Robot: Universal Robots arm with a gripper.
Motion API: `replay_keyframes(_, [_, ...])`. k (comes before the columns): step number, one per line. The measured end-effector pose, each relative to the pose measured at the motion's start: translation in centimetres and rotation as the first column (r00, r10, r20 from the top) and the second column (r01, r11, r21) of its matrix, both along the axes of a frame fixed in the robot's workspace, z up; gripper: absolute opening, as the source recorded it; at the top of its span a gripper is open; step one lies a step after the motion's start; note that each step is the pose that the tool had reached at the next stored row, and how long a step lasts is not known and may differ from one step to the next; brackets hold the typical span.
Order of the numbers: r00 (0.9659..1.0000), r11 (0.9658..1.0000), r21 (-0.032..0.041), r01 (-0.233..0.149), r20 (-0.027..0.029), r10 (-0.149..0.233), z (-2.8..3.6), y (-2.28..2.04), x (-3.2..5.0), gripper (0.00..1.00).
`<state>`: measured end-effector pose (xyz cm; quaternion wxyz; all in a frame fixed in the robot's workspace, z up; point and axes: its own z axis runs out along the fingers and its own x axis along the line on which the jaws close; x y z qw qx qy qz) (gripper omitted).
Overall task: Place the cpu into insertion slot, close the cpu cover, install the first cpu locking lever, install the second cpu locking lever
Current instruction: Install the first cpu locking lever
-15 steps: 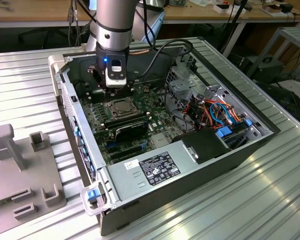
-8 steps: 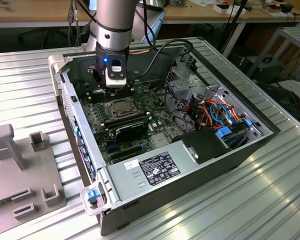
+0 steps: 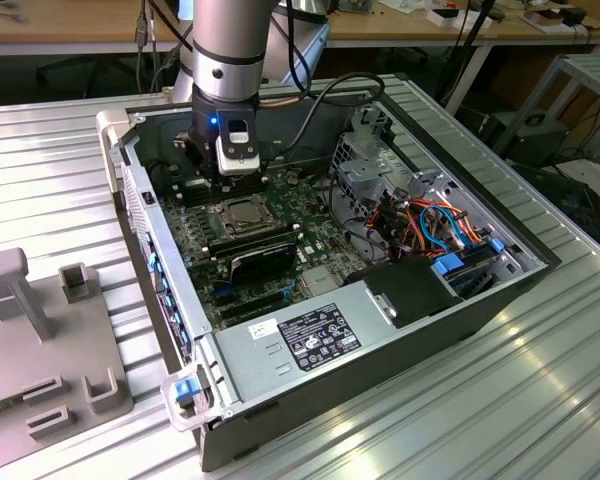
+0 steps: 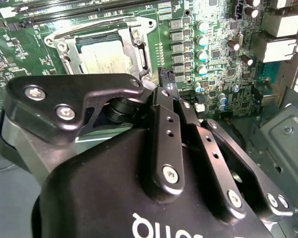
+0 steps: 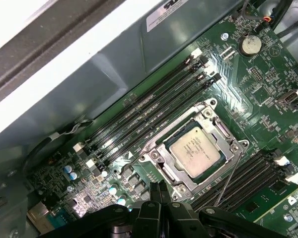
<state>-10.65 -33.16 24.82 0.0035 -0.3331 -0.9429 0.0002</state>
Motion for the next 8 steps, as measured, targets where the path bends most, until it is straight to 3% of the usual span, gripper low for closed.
replay_keyframes(8, [1.0000,1.0000,0.0000,0.000,0.0000,0.000,0.00,0.00,0.00,0.11])
